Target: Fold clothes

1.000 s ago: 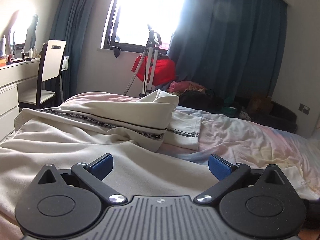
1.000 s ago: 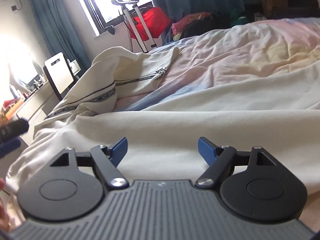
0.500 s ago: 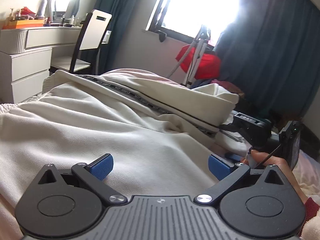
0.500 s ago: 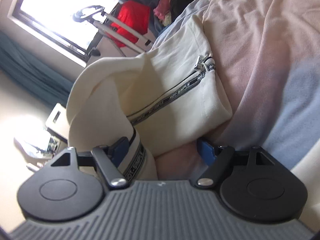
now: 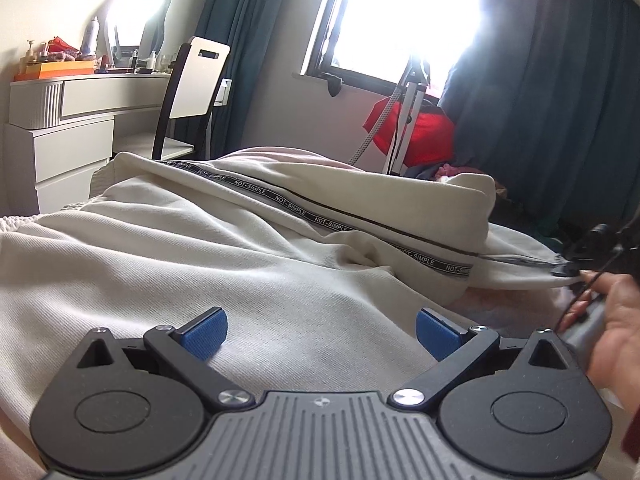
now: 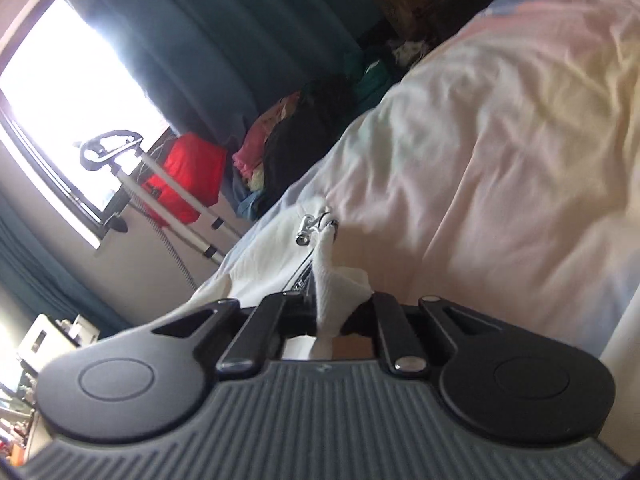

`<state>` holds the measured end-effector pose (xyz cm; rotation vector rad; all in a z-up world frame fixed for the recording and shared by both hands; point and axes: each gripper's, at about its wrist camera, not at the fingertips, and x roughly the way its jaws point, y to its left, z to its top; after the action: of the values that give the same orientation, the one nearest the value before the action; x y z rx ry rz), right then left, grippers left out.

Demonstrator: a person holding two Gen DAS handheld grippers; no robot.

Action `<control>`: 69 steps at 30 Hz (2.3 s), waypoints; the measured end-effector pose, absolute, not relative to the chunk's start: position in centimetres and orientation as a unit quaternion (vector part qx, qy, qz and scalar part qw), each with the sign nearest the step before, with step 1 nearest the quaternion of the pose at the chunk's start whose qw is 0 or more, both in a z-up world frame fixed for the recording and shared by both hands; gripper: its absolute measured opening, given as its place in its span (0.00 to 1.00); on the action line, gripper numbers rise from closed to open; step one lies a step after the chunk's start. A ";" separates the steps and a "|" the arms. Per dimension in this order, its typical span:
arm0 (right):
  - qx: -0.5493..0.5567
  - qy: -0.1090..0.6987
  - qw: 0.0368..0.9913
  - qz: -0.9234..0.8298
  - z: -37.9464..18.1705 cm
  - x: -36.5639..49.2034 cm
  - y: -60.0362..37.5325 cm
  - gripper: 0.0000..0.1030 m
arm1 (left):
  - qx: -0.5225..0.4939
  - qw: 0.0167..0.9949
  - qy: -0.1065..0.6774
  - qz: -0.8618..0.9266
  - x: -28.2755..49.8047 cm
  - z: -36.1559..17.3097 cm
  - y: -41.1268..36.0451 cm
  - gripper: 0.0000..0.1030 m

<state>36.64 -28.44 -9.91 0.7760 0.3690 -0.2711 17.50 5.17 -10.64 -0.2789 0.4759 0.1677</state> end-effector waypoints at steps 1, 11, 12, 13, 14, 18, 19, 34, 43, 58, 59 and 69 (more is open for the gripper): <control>0.367 0.172 0.902 -0.147 -9.2 36.1 -30.6 0.08 | -0.139 0.959 0.235 0.081 17.4 -10.6 5.1 0.99; 0.286 0.167 0.902 -0.276 -5.2 32.9 -46.6 0.08 | -0.088 0.966 0.234 0.059 16.9 -10.7 2.6 0.99; 0.272 0.168 0.907 -0.273 -4.6 33.1 -47.0 0.08 | -0.087 0.966 0.235 0.059 17.0 -10.7 2.5 0.99; 0.258 0.168 0.912 -0.270 -3.9 33.2 -47.3 0.08 | -0.083 0.966 0.237 0.059 17.0 -10.7 2.3 0.99; 0.248 0.166 0.917 -0.264 -3.5 33.1 -47.7 0.08 | -0.077 0.966 0.239 0.058 17.1 -10.6 2.1 0.99; 0.246 0.157 0.920 -0.261 -3.7 31.6 -50.2 0.08 | -0.077 0.968 0.231 0.063 16.6 -10.1 2.1 0.99; 0.251 0.159 0.917 -0.268 -4.3 31.0 -51.2 0.08 | -0.077 0.968 0.229 0.062 16.4 -10.0 2.2 0.99; 0.258 0.241 0.898 -0.263 -13.8 26.7 -54.7 0.30 | -0.016 0.974 0.223 0.040 13.4 -7.8 -1.1 0.99; 0.103 0.253 0.951 -0.144 -6.6 21.9 -46.0 0.86 | 0.011 0.978 0.206 -0.004 10.4 -5.3 -2.5 0.99; 0.048 0.175 0.982 0.043 3.1 3.8 -26.4 0.86 | 0.031 0.982 0.174 -0.061 2.5 -1.2 -2.5 0.99; 0.045 0.169 0.984 0.042 2.9 2.9 -26.0 0.86 | 0.033 0.983 0.172 -0.062 2.2 -1.3 -2.5 0.99; 0.035 0.177 0.984 -0.003 -1.3 -0.9 -26.5 0.86 | 0.034 0.984 0.158 -0.080 0.1 -3.1 -2.4 1.00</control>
<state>-0.91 -26.49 -1.32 0.0709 0.3562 -0.0063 0.11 -2.40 -3.11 0.0692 0.3182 -0.1609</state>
